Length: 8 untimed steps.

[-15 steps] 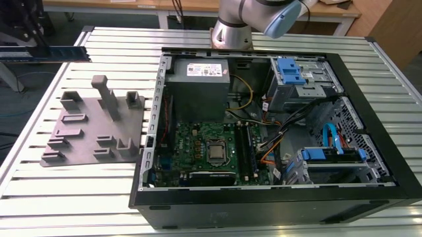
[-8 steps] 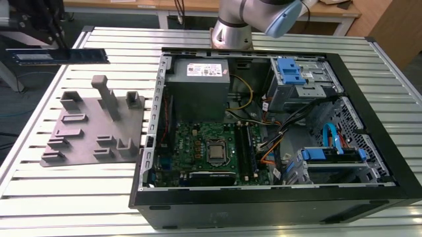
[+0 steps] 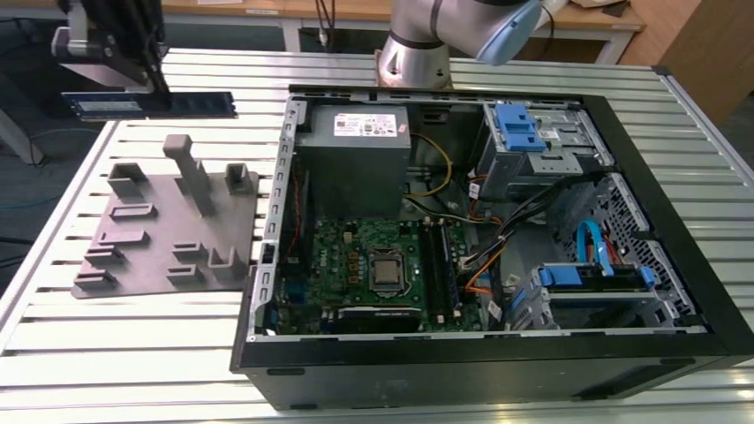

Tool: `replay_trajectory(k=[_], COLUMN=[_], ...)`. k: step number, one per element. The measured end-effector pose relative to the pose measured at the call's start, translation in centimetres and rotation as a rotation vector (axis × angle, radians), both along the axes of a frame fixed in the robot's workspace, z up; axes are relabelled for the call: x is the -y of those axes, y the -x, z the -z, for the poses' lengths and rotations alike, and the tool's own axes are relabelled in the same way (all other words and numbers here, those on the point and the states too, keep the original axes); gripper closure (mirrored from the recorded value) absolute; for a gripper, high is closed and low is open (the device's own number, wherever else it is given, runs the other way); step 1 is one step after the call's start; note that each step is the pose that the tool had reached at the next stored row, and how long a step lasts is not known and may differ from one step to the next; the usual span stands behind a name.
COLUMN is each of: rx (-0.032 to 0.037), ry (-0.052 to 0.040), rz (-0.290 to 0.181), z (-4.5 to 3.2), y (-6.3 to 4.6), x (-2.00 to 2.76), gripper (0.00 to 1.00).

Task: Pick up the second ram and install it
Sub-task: 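Pick up the second ram and move it above second insertion slot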

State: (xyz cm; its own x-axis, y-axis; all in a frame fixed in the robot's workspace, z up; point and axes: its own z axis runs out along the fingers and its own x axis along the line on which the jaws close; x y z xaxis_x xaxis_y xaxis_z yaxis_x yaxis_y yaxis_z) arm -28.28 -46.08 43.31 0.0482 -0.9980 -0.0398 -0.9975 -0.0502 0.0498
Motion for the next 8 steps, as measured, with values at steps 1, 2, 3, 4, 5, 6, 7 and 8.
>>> replay_trajectory(k=[1,2,3,4,5,6,7,8], rx=[-0.0002,-0.0004,-0.0007,-0.0007,-0.0008,-0.001,-0.0012,-0.0014], ry=[0.0,0.0001,0.0002,0.0001,0.0001,0.0,0.0,0.0001], rz=[0.0,0.0,0.0,0.0,0.0,0.0,0.0,0.0], z=[0.04,0.07,0.1,0.14,0.18,0.22,0.25,0.28], y=[-0.5,-0.9,-1.4,-1.8,-2.3,-2.7,-3.1,-3.6], x=[0.0,0.0,0.0,0.0,-0.01,-0.01,-0.01,-0.01], gripper=[0.89,0.89,0.89,0.89,0.89,0.89,0.89,0.89])
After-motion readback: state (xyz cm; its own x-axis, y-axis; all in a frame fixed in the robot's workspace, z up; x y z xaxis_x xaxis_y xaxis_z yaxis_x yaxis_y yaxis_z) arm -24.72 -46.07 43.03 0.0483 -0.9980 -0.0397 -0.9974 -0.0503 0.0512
